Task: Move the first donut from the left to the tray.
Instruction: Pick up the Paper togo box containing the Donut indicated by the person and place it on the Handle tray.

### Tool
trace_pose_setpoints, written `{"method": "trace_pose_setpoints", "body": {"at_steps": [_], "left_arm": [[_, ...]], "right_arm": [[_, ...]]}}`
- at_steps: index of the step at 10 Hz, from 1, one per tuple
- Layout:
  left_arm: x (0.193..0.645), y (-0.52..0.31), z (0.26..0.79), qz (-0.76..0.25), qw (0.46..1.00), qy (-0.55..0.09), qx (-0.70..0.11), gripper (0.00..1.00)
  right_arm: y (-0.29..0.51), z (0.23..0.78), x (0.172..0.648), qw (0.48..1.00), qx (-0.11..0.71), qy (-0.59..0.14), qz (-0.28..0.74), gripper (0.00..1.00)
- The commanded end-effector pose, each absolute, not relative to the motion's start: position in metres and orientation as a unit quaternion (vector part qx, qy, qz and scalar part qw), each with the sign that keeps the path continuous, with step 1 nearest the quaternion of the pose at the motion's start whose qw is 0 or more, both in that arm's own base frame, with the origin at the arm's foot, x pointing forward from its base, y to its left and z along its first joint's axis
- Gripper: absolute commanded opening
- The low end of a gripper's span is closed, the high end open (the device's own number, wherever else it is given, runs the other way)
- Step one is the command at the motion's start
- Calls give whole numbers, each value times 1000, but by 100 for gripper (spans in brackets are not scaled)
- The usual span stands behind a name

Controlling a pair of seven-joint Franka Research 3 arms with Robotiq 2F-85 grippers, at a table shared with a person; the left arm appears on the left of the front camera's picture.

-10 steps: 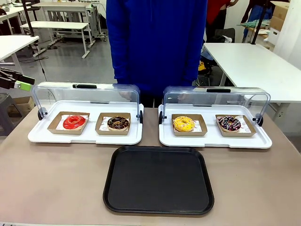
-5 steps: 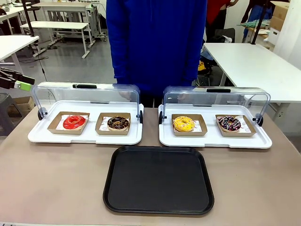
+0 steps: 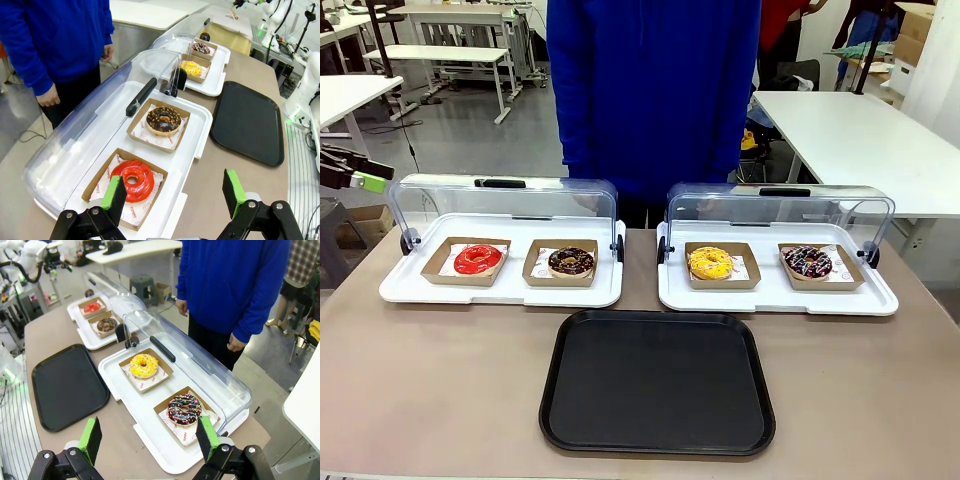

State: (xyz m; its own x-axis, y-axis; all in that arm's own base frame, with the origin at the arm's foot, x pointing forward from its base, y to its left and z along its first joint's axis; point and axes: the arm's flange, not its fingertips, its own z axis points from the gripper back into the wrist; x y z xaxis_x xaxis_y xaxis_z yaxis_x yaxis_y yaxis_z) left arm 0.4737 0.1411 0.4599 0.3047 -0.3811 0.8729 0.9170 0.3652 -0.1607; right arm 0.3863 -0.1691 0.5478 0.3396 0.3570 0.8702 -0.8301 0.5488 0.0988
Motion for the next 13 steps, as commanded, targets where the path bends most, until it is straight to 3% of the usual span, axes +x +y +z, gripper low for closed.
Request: {"method": "trace_pose_setpoints", "body": {"at_steps": [1,13], "left_arm": [[474,141,460,-445,730,-387,-346,100],[474,141,460,-445,730,-387,-346,100]], "right_arm": [[-170,550,391,758,279,-441,392,100],[-170,550,391,758,279,-441,392,100]]}}
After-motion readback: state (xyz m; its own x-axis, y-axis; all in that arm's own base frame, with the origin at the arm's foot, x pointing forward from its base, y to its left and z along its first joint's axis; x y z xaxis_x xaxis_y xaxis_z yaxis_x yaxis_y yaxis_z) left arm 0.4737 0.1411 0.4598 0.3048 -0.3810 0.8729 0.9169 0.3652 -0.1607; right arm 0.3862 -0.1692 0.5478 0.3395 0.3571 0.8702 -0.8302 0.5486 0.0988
